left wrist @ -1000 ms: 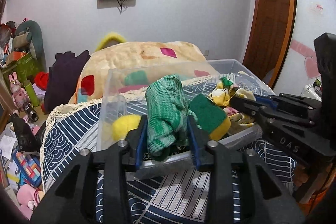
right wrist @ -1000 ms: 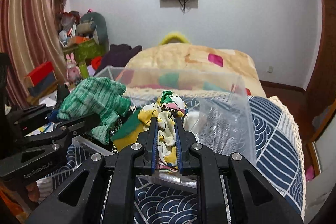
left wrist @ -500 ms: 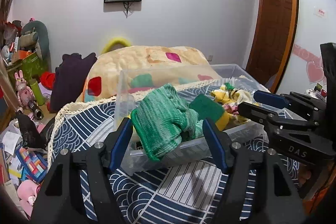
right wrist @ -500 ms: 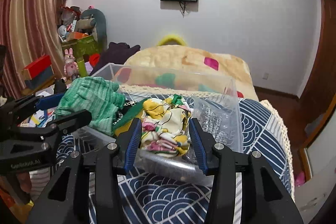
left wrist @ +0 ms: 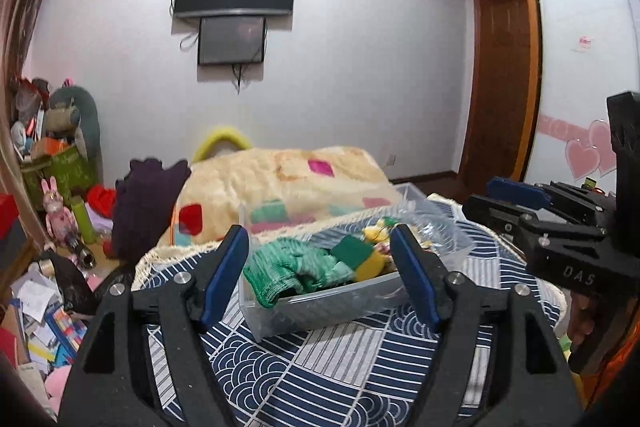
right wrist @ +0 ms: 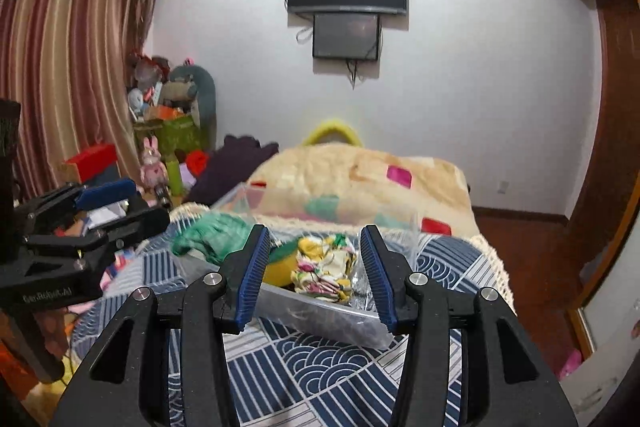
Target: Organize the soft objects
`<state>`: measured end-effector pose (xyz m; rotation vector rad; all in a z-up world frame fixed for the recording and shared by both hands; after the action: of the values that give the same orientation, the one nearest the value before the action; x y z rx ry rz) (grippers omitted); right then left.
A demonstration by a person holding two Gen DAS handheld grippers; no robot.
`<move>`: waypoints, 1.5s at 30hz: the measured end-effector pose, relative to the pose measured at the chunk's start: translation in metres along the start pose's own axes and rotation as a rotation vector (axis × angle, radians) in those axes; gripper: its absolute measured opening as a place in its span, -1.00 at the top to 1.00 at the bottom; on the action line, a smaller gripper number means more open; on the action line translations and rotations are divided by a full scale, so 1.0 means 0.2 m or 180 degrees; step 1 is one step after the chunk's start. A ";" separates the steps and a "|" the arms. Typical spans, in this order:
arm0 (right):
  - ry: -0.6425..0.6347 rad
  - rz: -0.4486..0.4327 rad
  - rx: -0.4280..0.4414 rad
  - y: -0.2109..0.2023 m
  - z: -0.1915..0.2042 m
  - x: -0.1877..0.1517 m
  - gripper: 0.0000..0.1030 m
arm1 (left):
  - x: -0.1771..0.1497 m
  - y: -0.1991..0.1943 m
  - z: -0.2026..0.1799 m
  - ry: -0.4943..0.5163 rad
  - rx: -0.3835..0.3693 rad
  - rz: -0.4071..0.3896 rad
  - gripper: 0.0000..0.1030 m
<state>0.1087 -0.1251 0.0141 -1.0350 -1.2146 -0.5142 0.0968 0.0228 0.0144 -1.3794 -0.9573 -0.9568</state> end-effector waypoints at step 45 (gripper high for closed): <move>0.0138 -0.0564 -0.0075 -0.31 0.05 -0.04 -0.91 | -0.01 -0.33 -0.09 -0.0090 -0.0053 -0.0447 -1.00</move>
<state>0.0521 -0.1479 0.0284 -0.9358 -1.2707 -0.6868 0.0343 0.0064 0.0347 -1.3564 -1.0809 -1.0545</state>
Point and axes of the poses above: each gripper's, at about its wrist camera, not at the fingertips, and y roughly the way its jaws point, z to its left, x to its top, the point moved 5 cm from there along y, roughly the way its jaws point, and after that the axes turned 2 degrees about x, right-handed, at the moved point
